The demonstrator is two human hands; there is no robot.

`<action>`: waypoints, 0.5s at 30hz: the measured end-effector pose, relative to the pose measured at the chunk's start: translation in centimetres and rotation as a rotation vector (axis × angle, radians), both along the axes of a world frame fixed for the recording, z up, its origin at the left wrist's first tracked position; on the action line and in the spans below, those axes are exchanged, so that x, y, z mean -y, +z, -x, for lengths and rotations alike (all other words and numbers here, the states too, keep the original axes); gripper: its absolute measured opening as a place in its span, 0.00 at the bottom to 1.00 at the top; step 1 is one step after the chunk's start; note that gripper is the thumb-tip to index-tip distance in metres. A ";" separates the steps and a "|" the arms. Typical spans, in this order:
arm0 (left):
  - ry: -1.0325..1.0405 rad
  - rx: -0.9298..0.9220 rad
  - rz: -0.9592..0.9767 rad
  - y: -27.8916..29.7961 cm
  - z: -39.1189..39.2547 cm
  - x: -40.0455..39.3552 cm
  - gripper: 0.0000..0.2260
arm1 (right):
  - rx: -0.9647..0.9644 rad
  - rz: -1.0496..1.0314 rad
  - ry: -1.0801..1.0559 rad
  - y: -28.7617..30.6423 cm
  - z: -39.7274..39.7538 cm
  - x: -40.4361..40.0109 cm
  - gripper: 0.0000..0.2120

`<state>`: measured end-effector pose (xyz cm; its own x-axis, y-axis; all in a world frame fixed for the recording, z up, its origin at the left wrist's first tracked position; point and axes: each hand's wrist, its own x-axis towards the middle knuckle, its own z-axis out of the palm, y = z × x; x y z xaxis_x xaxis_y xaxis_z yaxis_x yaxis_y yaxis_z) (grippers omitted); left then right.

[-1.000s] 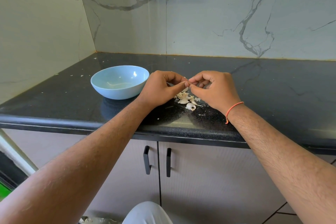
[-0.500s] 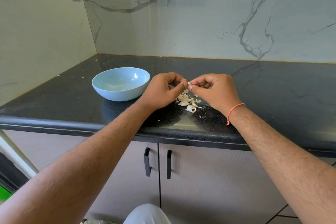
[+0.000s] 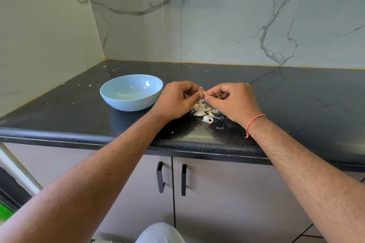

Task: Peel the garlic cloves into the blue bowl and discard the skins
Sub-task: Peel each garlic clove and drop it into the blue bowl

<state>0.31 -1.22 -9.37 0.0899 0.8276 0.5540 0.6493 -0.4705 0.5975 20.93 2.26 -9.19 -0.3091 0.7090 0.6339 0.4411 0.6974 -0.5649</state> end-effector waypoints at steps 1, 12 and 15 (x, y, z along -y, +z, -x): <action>0.004 0.007 0.001 0.0 0.0 0.0 0.03 | 0.001 -0.001 0.000 0.0 0.0 0.0 0.06; 0.008 0.045 0.007 0.2 -0.1 0.3 0.03 | -0.049 0.012 0.026 0.1 0.0 0.1 0.04; 0.029 0.037 0.021 0.1 0.0 0.1 0.02 | -0.088 0.031 0.040 0.1 0.0 0.0 0.05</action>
<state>0.30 -1.36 -9.27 0.0453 0.8412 0.5388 0.6399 -0.4386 0.6310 20.93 2.24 -9.06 -0.2818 0.7167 0.6379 0.3613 0.6952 -0.6214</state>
